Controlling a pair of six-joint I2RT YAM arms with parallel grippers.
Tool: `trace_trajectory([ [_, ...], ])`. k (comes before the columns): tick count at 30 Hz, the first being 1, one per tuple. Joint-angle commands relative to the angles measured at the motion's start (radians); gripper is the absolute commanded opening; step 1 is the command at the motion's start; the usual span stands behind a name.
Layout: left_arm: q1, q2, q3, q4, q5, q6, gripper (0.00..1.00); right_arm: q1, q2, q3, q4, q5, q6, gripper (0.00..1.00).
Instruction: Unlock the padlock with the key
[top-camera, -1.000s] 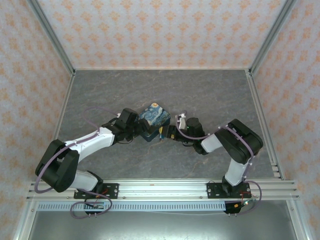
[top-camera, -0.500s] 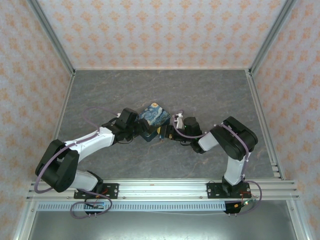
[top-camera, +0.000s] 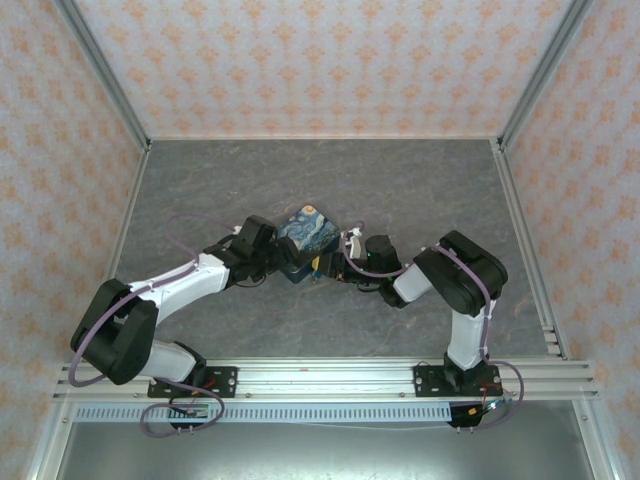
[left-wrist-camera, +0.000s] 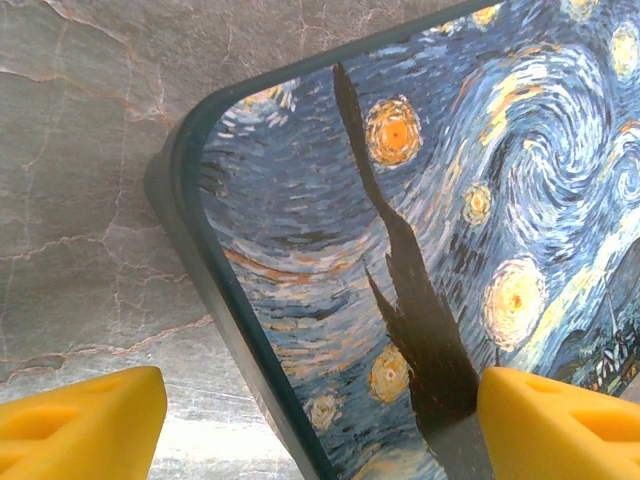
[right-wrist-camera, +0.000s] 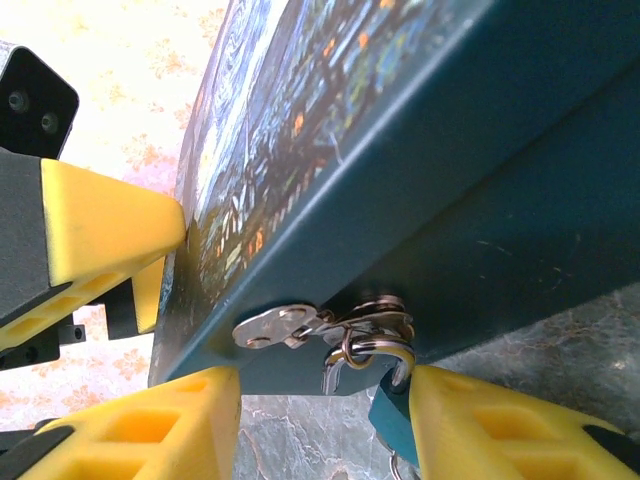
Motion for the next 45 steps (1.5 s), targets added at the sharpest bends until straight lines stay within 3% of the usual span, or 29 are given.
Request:
trace_trajectory([
  [1,-0.005,-0.003,0.013,-0.063,-0.034,0.022,0.81,0.006,-0.01,-0.01,0.055,-0.004,-0.013,0.45],
  [10,-0.005,-0.009,0.011,-0.067,-0.038,0.023,0.81,0.002,-0.028,-0.025,0.006,0.035,-0.042,0.4],
  [21,-0.006,-0.007,0.01,-0.067,-0.04,0.026,0.81,-0.025,-0.027,-0.037,0.057,-0.007,-0.047,0.56],
  [32,-0.005,-0.006,0.009,-0.068,-0.041,0.024,0.82,-0.038,0.061,0.024,0.128,-0.043,-0.047,0.58],
  [45,-0.006,-0.004,0.008,-0.067,-0.044,0.024,0.82,-0.04,0.083,0.001,0.237,-0.116,-0.039,0.5],
])
